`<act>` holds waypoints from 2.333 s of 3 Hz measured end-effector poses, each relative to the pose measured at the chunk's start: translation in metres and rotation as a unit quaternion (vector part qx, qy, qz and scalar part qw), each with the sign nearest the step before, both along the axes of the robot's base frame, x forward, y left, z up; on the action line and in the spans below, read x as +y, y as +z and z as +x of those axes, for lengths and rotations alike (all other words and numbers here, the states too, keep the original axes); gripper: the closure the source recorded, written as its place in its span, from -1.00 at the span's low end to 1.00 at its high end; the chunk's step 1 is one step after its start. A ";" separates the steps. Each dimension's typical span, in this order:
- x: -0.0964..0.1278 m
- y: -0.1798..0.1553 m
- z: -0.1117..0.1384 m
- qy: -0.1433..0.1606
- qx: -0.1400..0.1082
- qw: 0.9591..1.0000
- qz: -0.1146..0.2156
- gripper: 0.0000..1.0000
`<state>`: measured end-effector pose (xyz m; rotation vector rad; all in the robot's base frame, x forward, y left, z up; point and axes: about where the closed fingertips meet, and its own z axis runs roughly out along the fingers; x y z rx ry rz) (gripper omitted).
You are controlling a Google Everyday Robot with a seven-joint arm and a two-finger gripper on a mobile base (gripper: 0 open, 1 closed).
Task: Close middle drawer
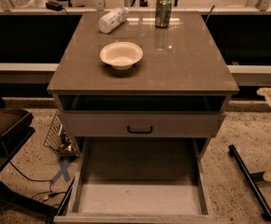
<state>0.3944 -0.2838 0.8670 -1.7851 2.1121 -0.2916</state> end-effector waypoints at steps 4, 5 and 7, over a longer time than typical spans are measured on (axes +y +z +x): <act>-0.006 -0.108 -0.043 -0.007 0.054 0.998 0.044 -0.63; 0.000 -0.164 -0.080 -0.012 0.068 0.994 0.080 -0.17; 0.027 -0.267 -0.125 0.018 0.090 0.993 0.081 0.90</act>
Offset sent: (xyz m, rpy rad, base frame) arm -0.0033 -0.0065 -0.0197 -0.0235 0.0497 0.0034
